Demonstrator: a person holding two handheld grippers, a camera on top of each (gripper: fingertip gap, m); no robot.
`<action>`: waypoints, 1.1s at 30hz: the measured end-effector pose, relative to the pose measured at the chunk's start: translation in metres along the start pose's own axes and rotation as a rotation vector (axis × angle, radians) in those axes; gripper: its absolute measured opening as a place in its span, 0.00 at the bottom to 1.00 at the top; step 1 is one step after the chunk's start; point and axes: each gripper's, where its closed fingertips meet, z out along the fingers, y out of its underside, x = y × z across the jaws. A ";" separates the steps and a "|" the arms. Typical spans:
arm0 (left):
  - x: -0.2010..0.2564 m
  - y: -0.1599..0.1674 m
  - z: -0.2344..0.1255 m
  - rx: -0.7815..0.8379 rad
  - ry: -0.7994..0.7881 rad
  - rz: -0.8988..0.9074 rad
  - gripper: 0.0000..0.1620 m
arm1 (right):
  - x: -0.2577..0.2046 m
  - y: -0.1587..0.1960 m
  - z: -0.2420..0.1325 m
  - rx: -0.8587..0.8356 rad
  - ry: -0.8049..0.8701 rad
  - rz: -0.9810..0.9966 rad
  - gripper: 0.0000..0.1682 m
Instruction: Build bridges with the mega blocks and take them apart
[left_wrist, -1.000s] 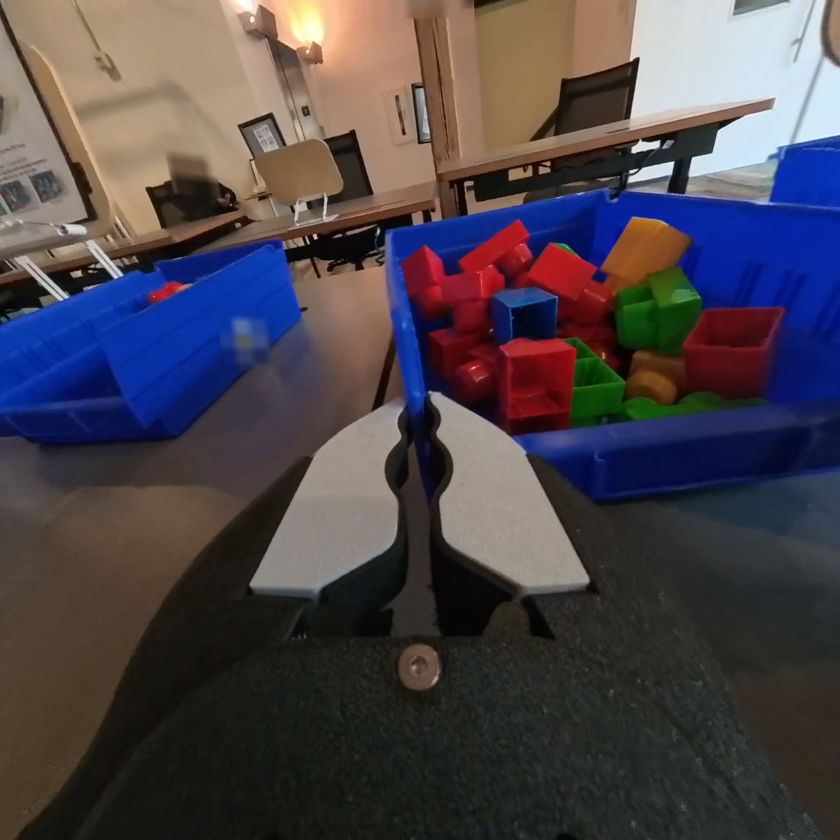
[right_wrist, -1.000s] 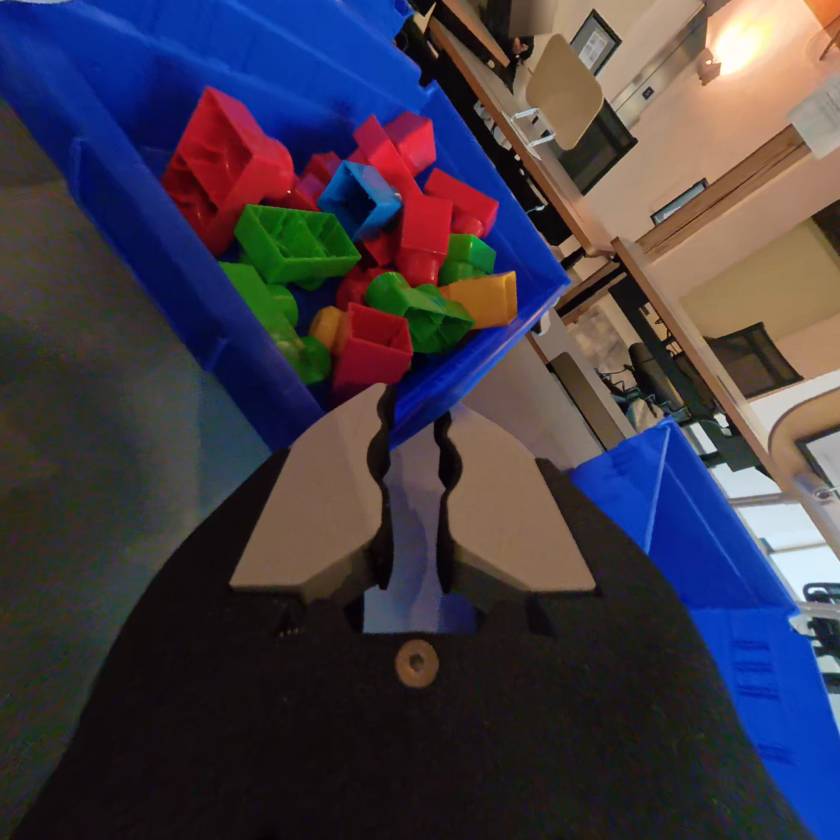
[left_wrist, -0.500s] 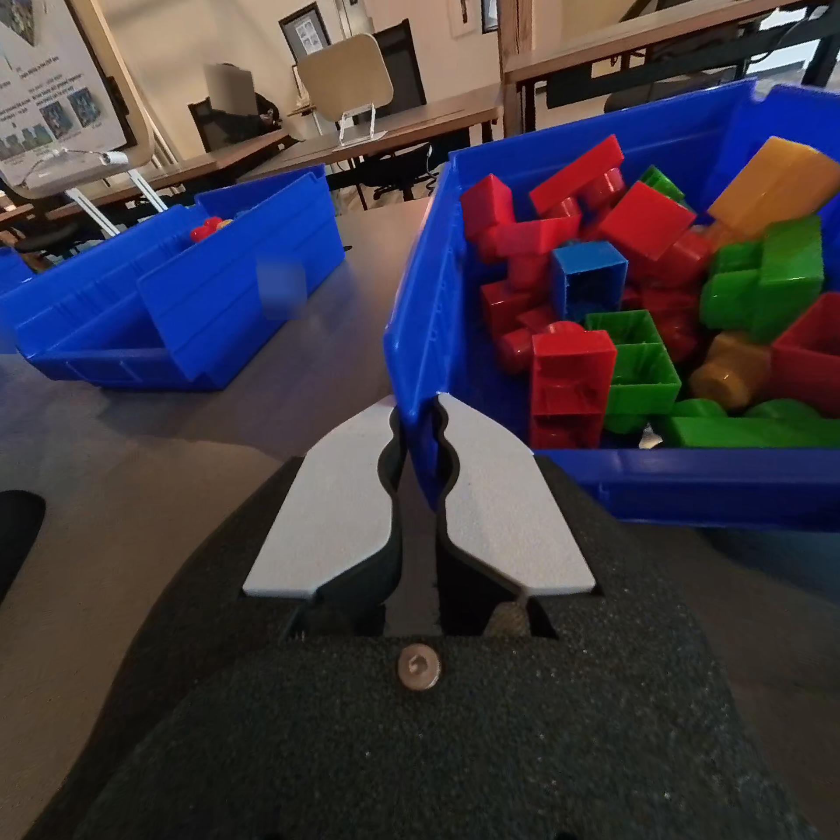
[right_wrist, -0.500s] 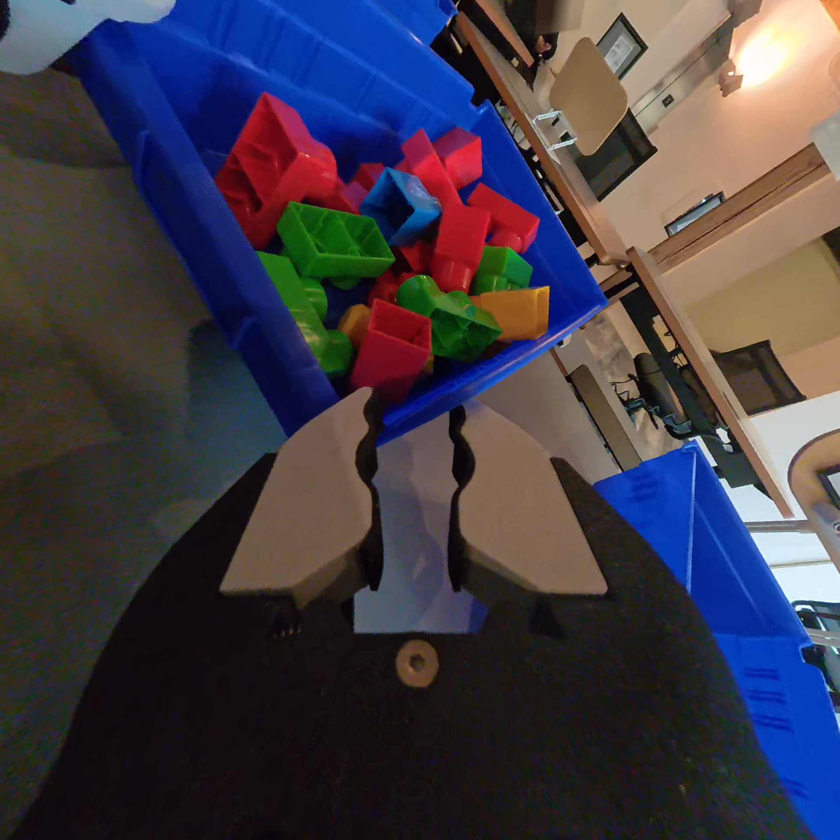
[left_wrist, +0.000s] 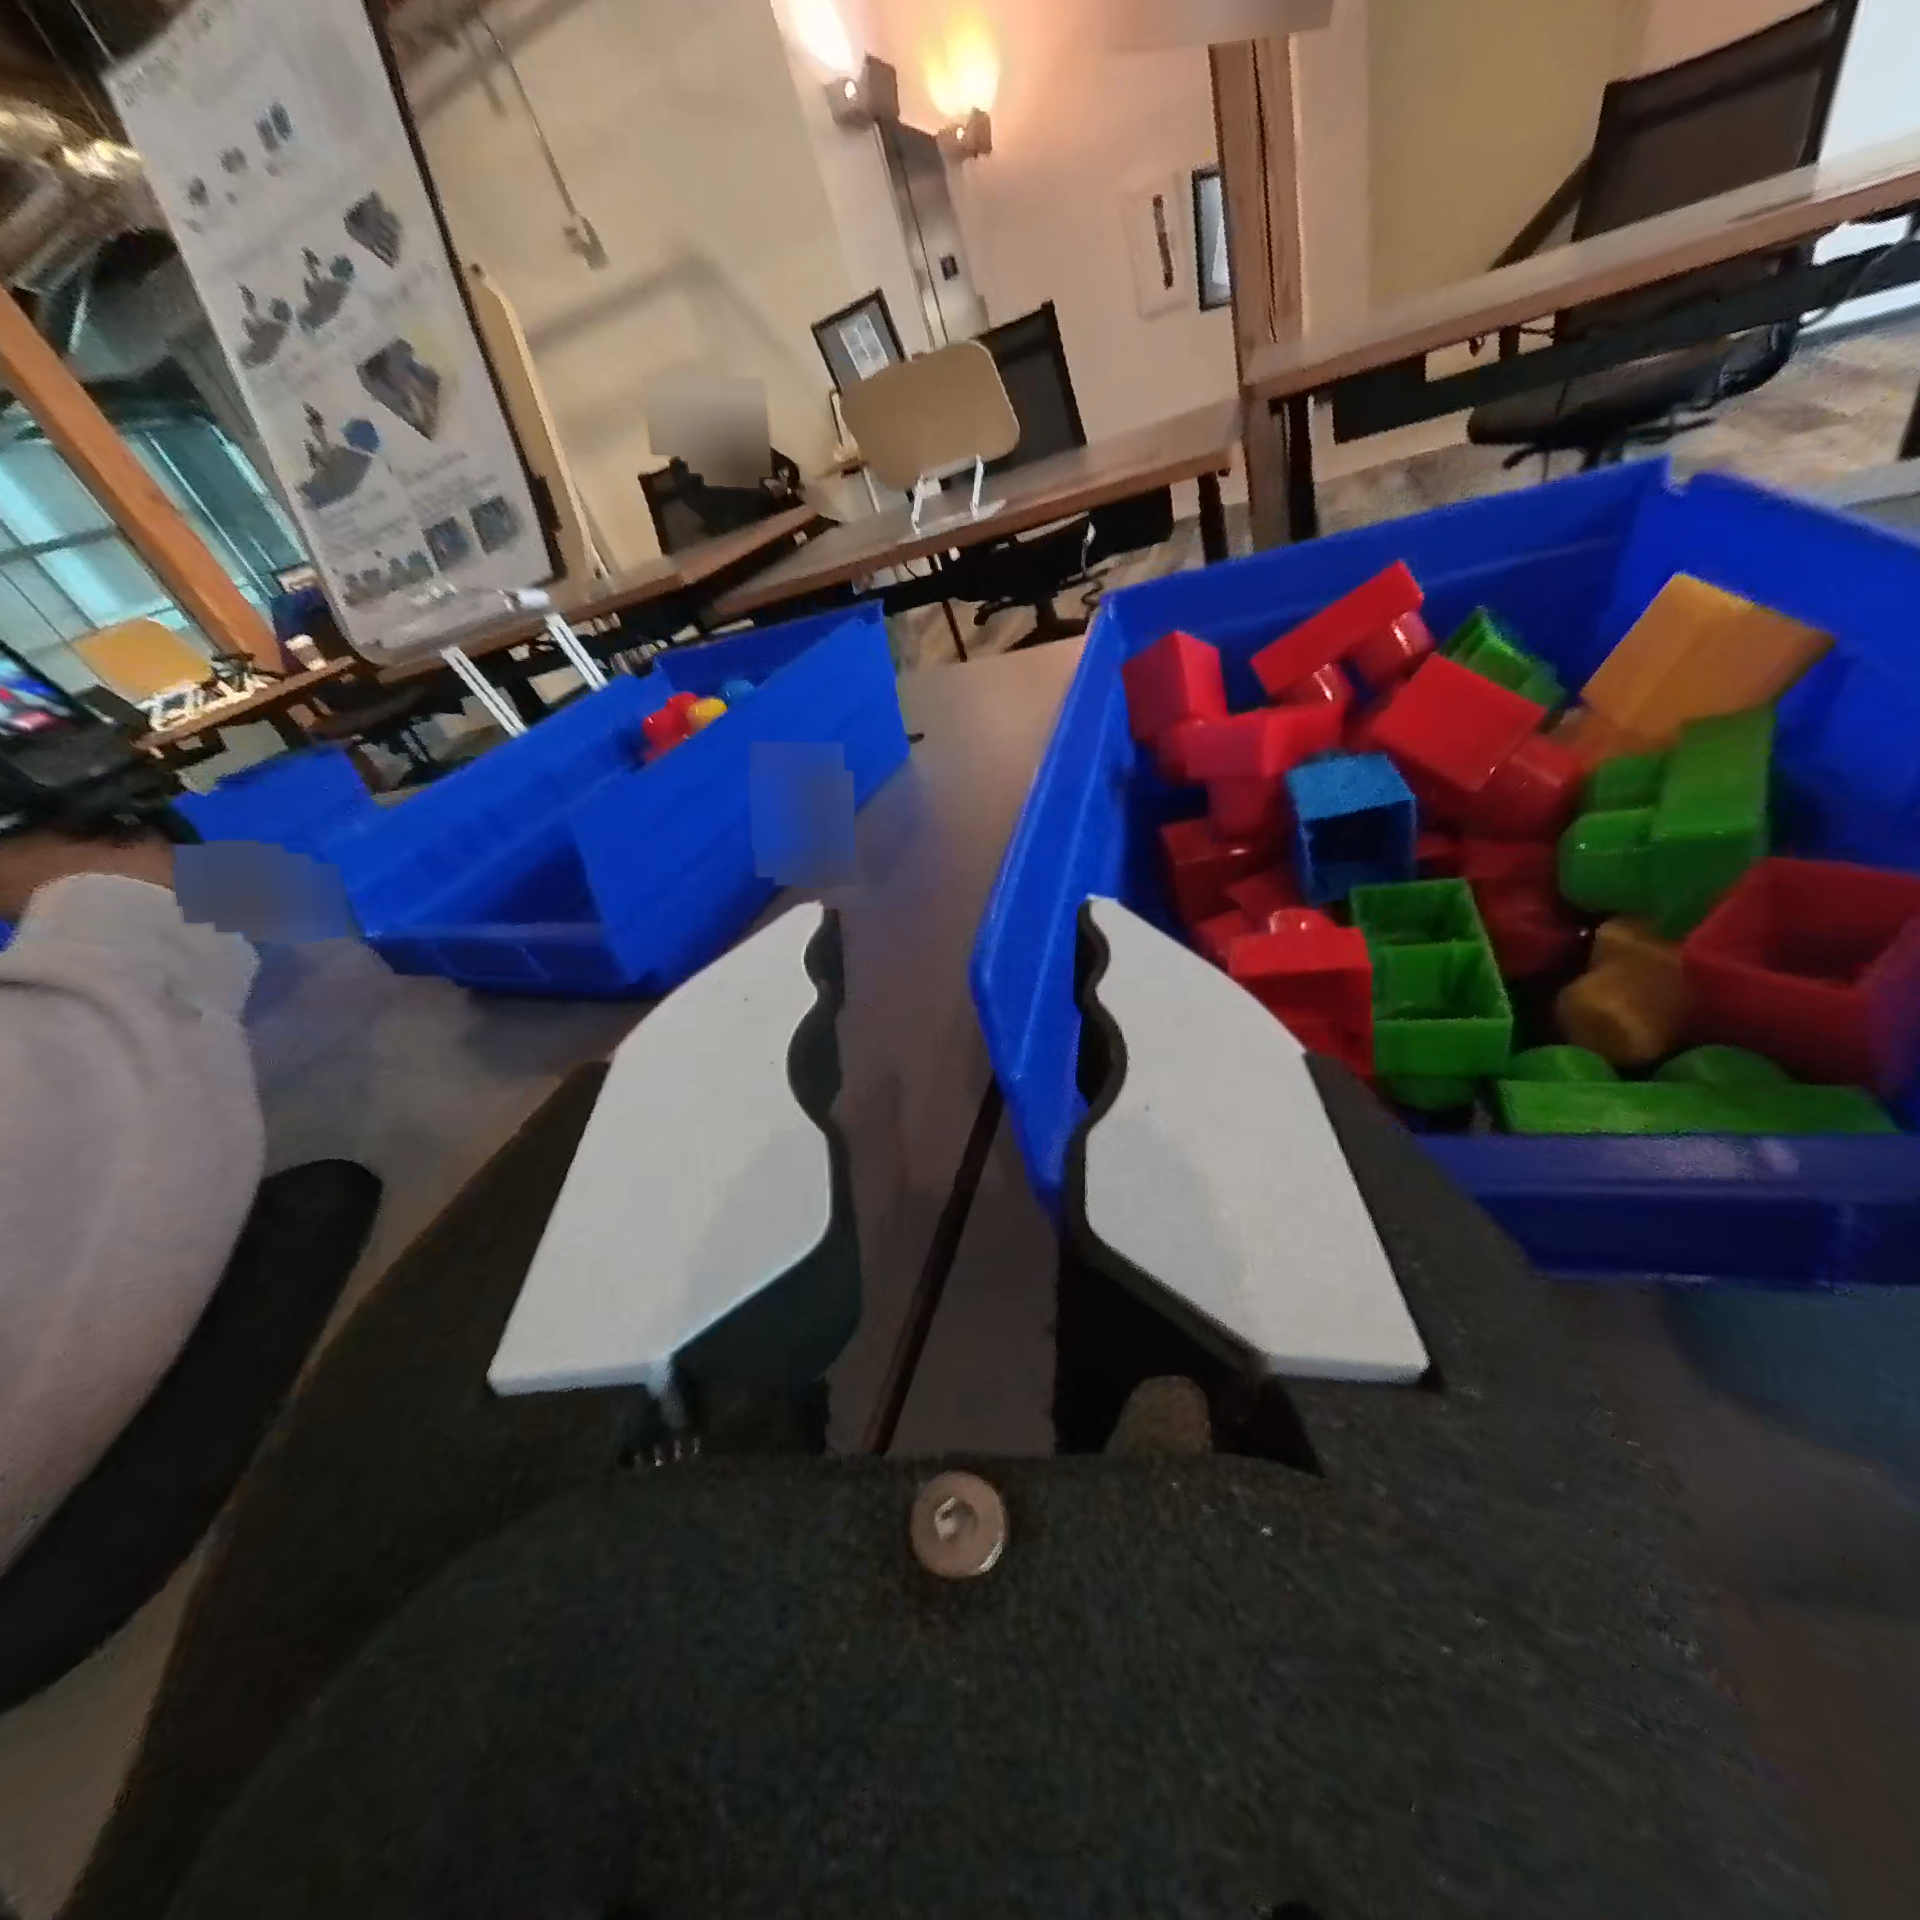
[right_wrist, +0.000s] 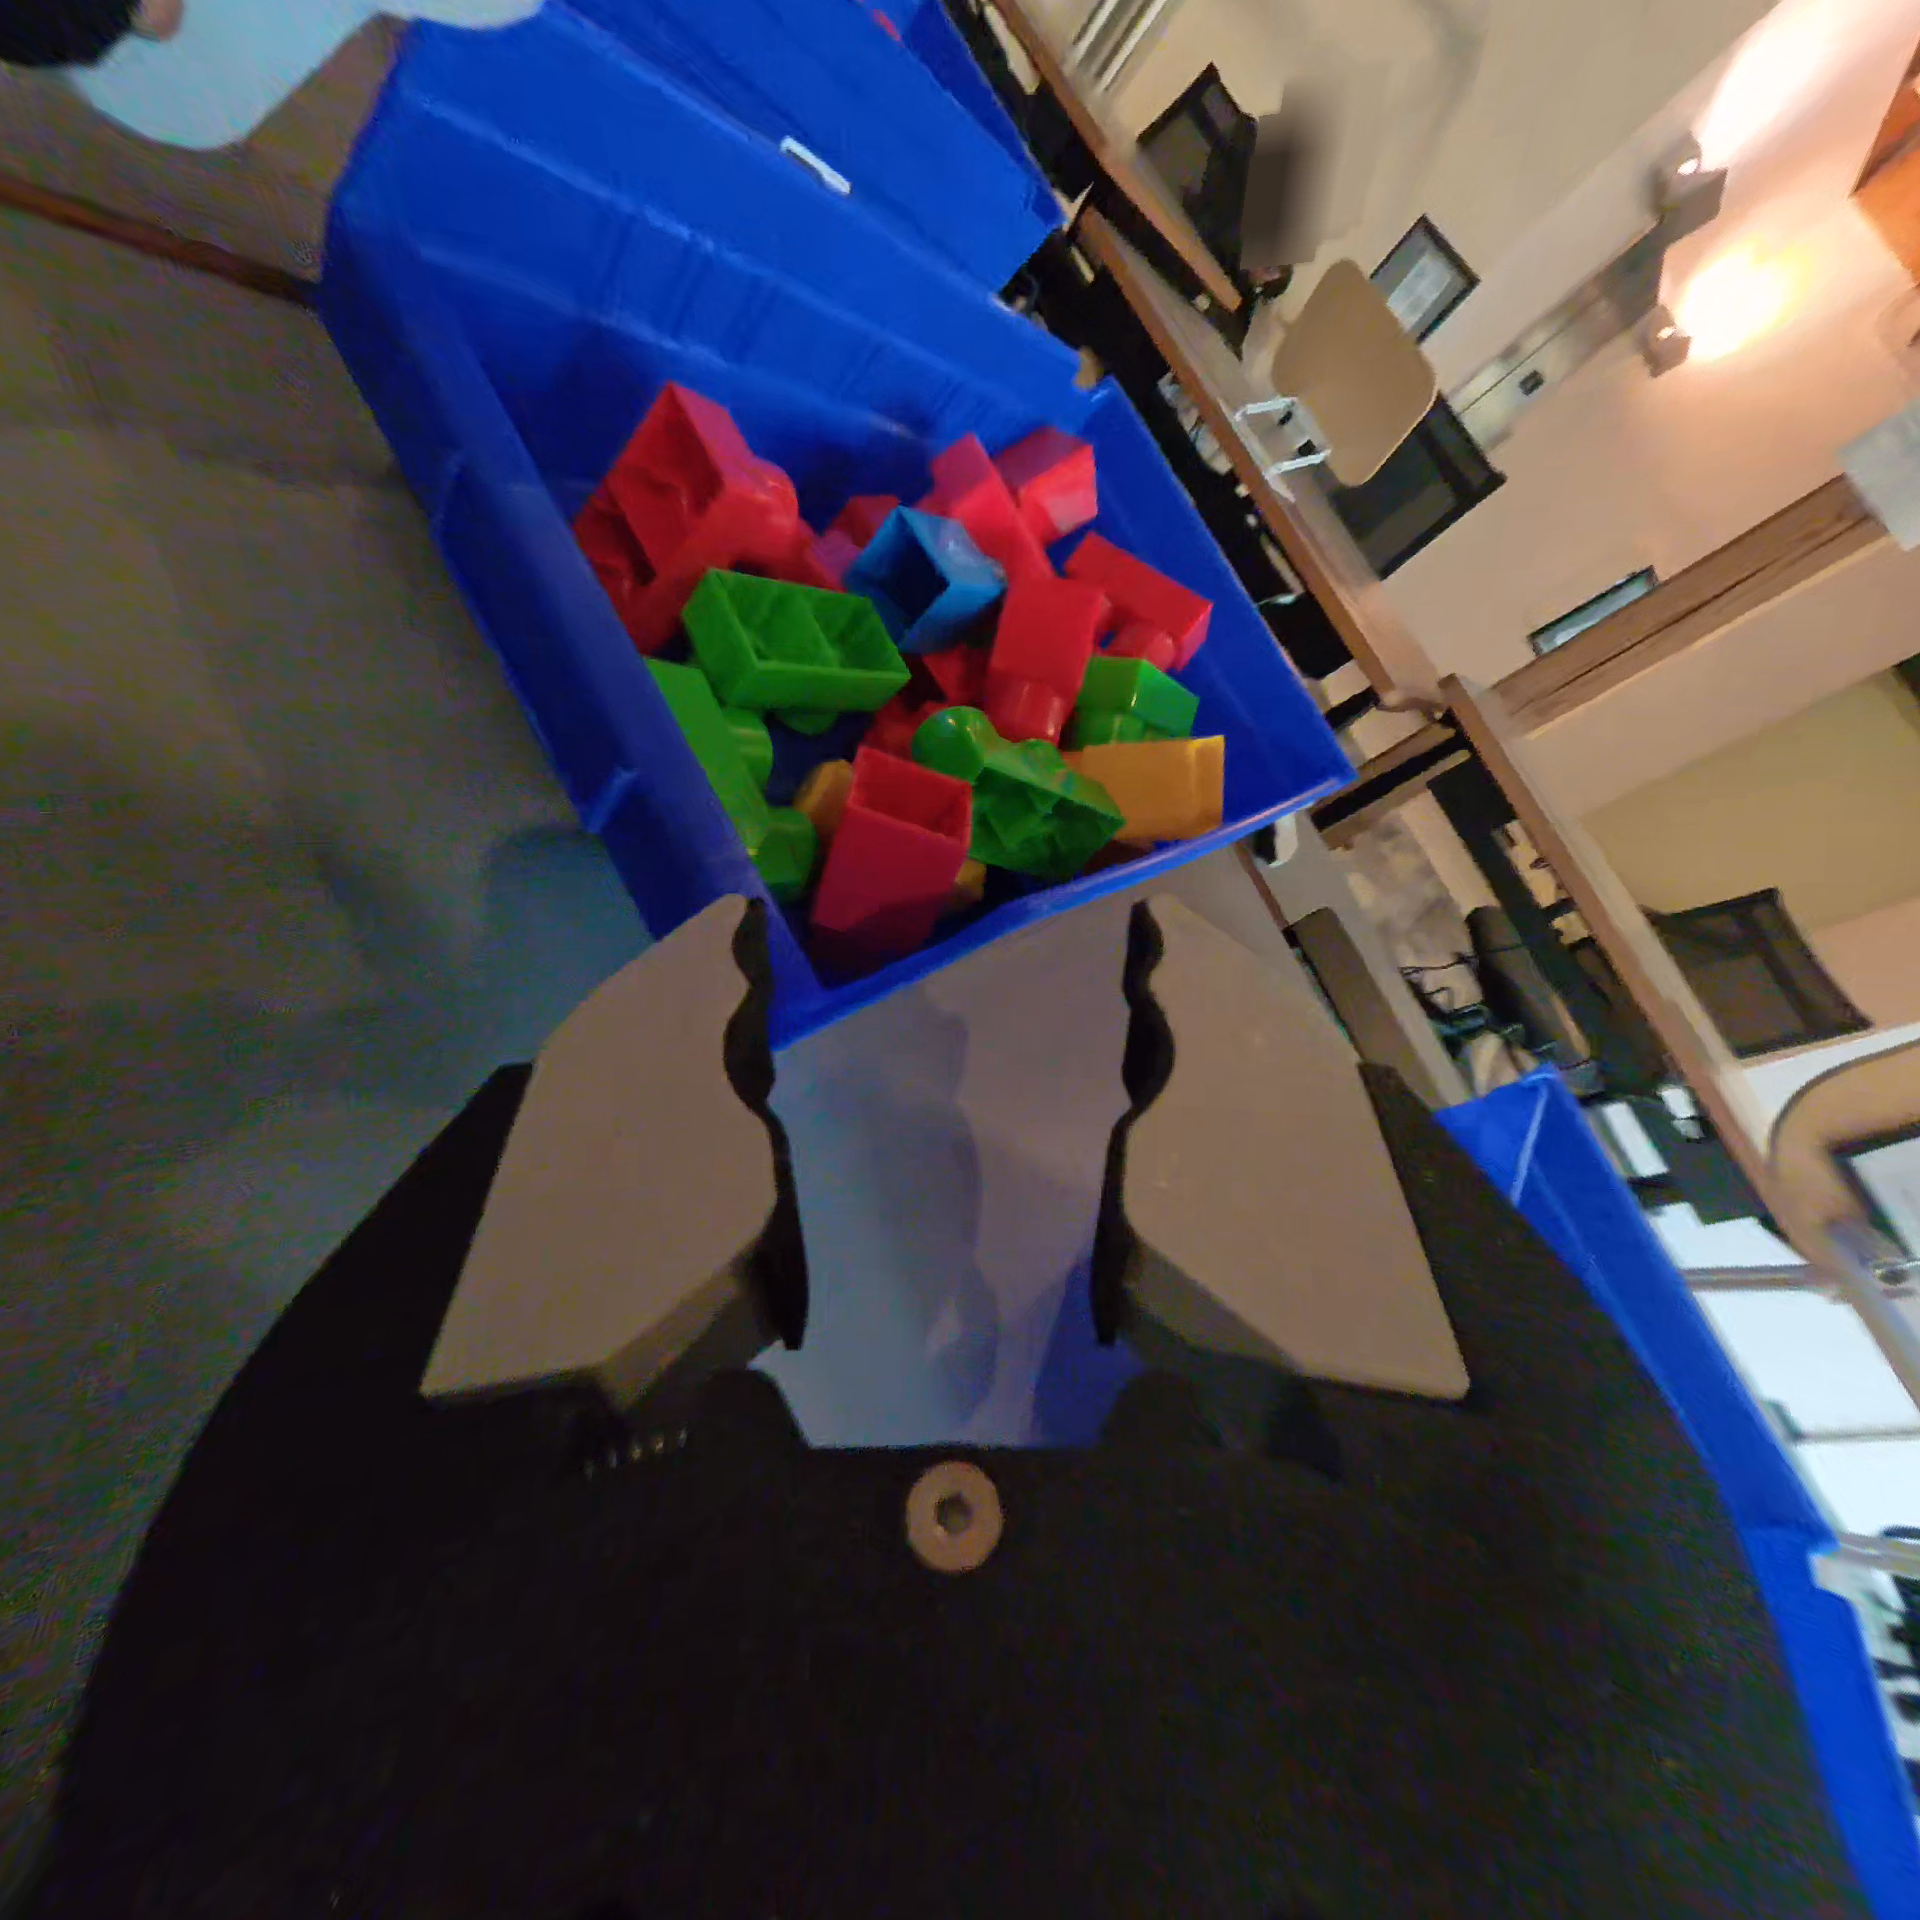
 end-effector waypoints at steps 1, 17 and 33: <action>0.001 -0.007 -0.006 0.012 -0.008 0.005 0.27 | -0.001 -0.001 -0.003 -0.003 -0.018 0.022 0.41; 0.269 -0.077 -0.090 0.095 0.634 -0.014 0.34 | 0.143 0.146 -0.190 0.067 0.355 0.438 0.52; 0.344 -0.042 -0.033 -0.169 0.703 -0.068 0.31 | 0.173 0.249 -0.159 -0.202 0.314 0.632 0.38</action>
